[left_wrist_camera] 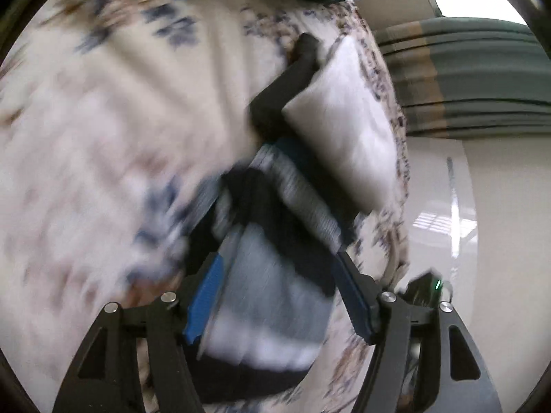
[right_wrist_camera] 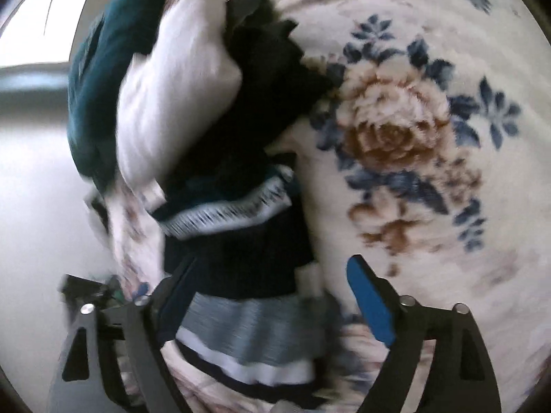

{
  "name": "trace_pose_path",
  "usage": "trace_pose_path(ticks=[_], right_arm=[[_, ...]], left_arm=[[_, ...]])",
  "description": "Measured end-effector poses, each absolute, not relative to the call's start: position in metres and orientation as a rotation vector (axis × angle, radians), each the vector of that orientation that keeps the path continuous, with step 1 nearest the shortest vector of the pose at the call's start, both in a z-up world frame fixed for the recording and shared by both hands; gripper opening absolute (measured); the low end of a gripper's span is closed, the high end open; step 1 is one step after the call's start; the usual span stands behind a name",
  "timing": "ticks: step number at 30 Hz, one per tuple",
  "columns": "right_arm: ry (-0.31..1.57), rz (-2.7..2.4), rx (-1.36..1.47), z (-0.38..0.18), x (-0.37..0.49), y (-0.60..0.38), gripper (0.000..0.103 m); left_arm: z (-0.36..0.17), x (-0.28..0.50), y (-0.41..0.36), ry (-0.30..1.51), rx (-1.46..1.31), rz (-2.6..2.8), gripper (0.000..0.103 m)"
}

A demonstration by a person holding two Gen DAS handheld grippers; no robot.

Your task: Fold small clothes

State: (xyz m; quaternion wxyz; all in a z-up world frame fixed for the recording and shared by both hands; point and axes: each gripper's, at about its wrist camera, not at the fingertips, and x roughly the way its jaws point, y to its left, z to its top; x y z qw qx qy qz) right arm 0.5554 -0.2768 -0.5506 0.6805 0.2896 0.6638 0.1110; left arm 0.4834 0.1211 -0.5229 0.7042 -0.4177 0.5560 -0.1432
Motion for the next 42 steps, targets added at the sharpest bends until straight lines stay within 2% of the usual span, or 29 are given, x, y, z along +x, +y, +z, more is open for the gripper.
trace_pose_path(ticks=[5,9,11,13,18,19,20,22,23,25,28,33,34,36,38,40,42], right_arm=[[1.587,0.357,0.624,-0.587,0.56,-0.267,0.089],[1.63,0.461,0.659,-0.617,0.584,-0.255,0.092],[1.662,0.493,0.632,-0.639,0.6,-0.243,0.092],[1.673,0.535,0.652,-0.648,0.609,-0.234,0.103],[1.646,0.652,0.751,-0.65,0.623,-0.21,0.101],[1.638,0.658,0.763,-0.65,0.624,-0.206,0.094],[1.636,0.651,0.764,-0.652,0.624,-0.2,0.087],[1.648,0.621,0.743,-0.654,0.618,-0.191,0.041],[1.633,0.586,0.72,-0.651,0.612,-0.188,0.037],[1.603,0.55,0.74,-0.641,0.601,-0.192,0.021],[1.545,0.443,0.833,-0.617,0.562,-0.21,0.017],[1.476,0.277,1.007,-0.581,0.441,-0.232,0.015],[1.479,0.238,1.028,-0.578,0.409,-0.231,0.015],[1.505,0.184,1.022,-0.58,0.369,-0.228,0.017],[1.55,0.139,1.013,-0.597,0.34,-0.221,0.024],[1.556,0.132,0.966,-0.602,0.33,-0.224,0.047],[1.572,0.144,0.947,-0.601,0.329,-0.234,0.059]], left_arm=[[-0.55,0.377,0.117,1.294,-1.016,-0.266,0.065],[-0.582,0.336,0.102,1.284,-1.174,-0.29,0.066],[-0.601,0.332,0.09,1.278,-1.218,-0.295,0.066],[-0.615,0.339,0.079,1.247,-1.266,-0.31,0.066],[-0.632,0.386,0.078,1.071,-1.41,-0.21,0.067],[-0.632,0.39,0.079,1.061,-1.402,-0.172,0.067],[-0.631,0.395,0.079,1.056,-1.382,-0.135,0.063],[-0.624,0.4,0.078,1.073,-1.328,-0.116,0.05],[-0.621,0.4,0.079,1.081,-1.32,-0.126,0.043],[-0.608,0.402,0.09,1.091,-1.324,-0.168,0.038],[-0.591,0.41,0.107,1.111,-1.308,-0.242,0.038],[-0.567,0.433,0.128,1.237,-1.124,-0.377,0.038],[-0.567,0.44,0.126,1.292,-1.052,-0.413,0.04],[-0.578,0.443,0.121,1.387,-0.941,-0.42,0.053],[-0.587,0.444,0.107,1.446,-0.761,-0.411,0.06],[-0.591,0.443,0.095,1.431,-0.657,-0.433,0.069],[-0.587,0.442,0.089,1.415,-0.622,-0.413,0.069]])
